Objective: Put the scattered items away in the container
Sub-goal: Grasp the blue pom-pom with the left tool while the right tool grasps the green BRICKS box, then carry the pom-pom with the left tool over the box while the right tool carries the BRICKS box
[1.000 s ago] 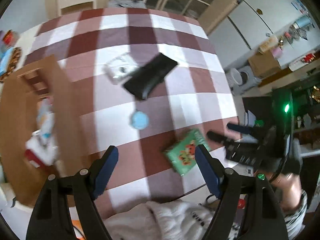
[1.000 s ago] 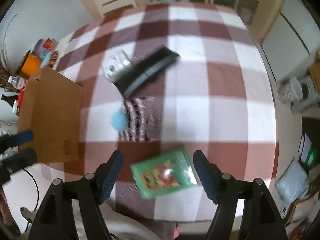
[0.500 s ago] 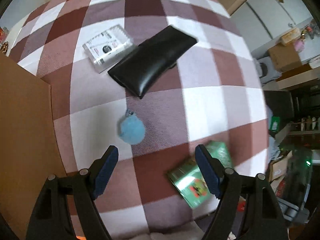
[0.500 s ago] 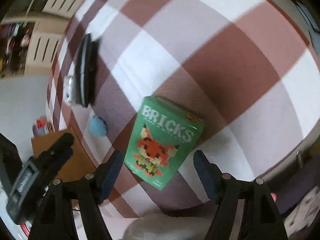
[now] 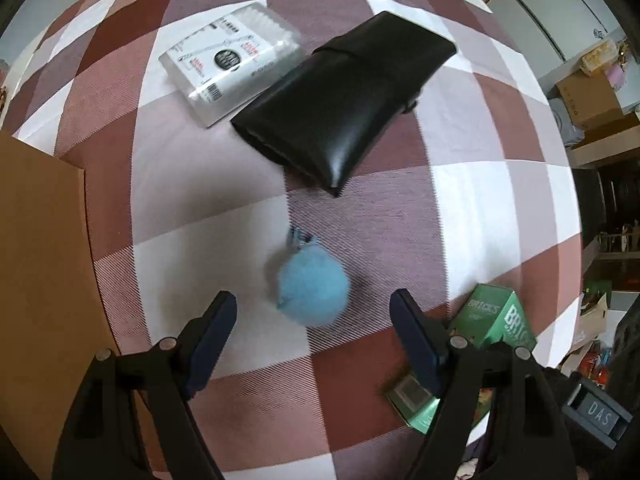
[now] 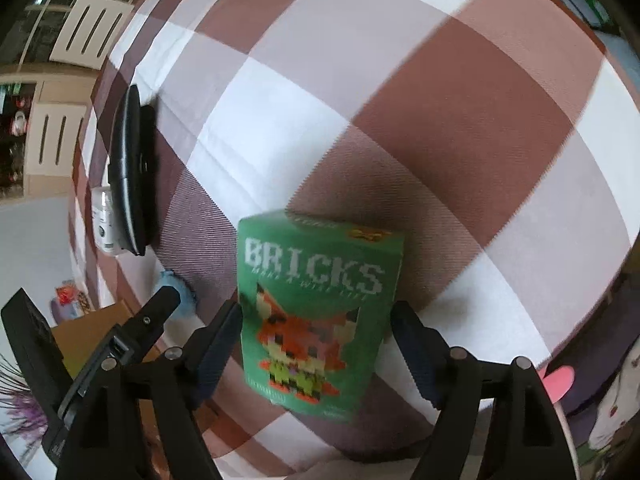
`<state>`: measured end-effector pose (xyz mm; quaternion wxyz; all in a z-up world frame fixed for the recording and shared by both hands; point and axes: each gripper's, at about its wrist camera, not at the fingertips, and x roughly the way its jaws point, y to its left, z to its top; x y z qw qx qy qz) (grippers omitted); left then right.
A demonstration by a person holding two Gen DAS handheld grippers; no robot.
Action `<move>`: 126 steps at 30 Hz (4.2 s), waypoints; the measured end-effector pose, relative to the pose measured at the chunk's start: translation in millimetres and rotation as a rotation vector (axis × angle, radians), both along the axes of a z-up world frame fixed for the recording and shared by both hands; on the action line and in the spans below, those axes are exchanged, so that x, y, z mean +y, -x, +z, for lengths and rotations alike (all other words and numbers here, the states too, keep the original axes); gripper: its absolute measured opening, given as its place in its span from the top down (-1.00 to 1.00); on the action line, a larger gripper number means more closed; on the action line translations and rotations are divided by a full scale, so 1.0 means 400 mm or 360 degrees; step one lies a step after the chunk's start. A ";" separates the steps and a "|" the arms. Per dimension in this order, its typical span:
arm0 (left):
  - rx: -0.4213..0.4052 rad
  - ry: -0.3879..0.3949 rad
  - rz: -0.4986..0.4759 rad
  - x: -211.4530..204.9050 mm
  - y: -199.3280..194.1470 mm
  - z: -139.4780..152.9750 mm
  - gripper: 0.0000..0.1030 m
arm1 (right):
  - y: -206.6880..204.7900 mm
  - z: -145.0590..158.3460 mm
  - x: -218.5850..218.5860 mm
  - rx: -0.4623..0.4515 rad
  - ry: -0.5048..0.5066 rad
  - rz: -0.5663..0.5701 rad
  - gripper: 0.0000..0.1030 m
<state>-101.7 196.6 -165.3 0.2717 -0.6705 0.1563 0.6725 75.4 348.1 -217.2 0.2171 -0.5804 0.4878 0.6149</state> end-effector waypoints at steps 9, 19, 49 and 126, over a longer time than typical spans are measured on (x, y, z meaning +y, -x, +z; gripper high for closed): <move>-0.0003 0.0044 0.0015 -0.030 0.036 -0.043 -0.55 | 0.132 0.017 -0.092 -0.0072 -0.0354 0.0450 -0.73; 0.0147 0.0111 -0.0103 -0.040 0.034 -0.036 -0.40 | 0.161 -0.034 -0.126 -0.0144 -0.0303 0.0598 -0.73; 0.0005 0.0031 -0.0028 -0.075 -0.003 0.007 0.43 | 0.008 0.103 0.034 0.0162 -0.0269 0.0648 0.16; 0.0570 -0.0343 0.0924 -0.776 -0.019 0.557 0.49 | 0.398 0.545 -0.675 0.0788 -0.0416 0.1901 0.15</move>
